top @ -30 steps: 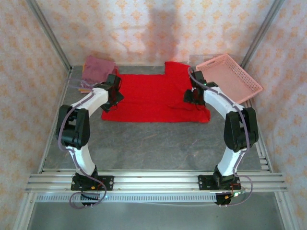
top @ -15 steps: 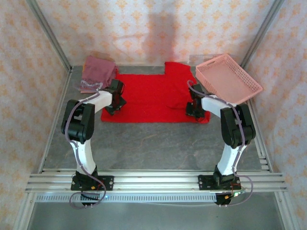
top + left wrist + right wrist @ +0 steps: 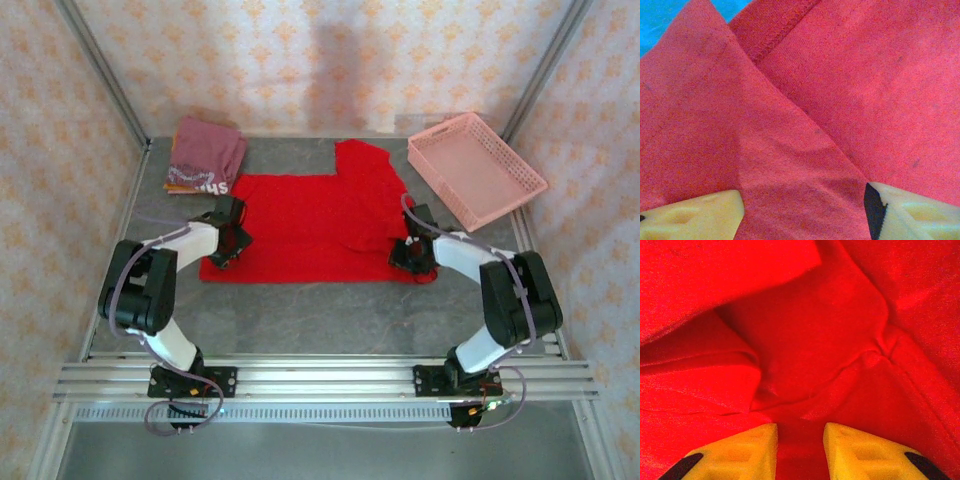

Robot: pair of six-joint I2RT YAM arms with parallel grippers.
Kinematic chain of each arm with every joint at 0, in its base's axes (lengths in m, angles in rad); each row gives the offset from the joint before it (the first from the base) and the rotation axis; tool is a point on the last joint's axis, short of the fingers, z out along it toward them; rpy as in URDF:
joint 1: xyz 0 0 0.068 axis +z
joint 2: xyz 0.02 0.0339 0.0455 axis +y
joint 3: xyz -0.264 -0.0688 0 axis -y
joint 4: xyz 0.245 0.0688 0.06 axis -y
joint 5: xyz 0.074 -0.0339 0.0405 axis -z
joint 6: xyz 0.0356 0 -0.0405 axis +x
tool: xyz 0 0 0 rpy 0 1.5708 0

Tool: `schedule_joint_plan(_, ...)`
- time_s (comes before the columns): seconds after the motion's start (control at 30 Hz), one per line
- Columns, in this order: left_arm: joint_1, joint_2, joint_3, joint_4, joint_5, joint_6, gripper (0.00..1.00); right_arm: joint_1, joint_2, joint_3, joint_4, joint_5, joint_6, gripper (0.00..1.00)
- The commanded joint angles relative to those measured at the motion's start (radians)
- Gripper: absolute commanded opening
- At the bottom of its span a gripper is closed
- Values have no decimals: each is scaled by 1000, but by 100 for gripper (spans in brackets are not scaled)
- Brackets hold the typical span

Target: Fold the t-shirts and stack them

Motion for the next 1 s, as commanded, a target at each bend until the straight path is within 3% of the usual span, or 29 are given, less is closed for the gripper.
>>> schedule_joint_plan(0.0, -4, -32, -121, -137, 12, -39, 69, 38, -49, -98, -127, 33, 71, 32)
schedule_joint_plan(0.17, -5, -187, -205, -187, -15, -55, 69, 62, -205, -140, -194, 48, 117, 32)
schedule_joint_plan(0.37, -5, -263, -140, -256, -47, -7, 72, 69, -299, -26, -225, 41, 80, 38)
schedule_joint_plan(0.57, -6, -331, -58, -286, -95, 21, 85, 93, -179, 97, -173, -10, 54, 48)
schedule_joint_plan(0.73, -6, -390, -33, -315, -137, 55, 98, 114, -117, 97, -144, -19, 89, 51)
schedule_joint_plan(0.97, -7, -410, -37, -315, -147, 80, 100, 115, -81, 40, -76, -24, 121, 50)
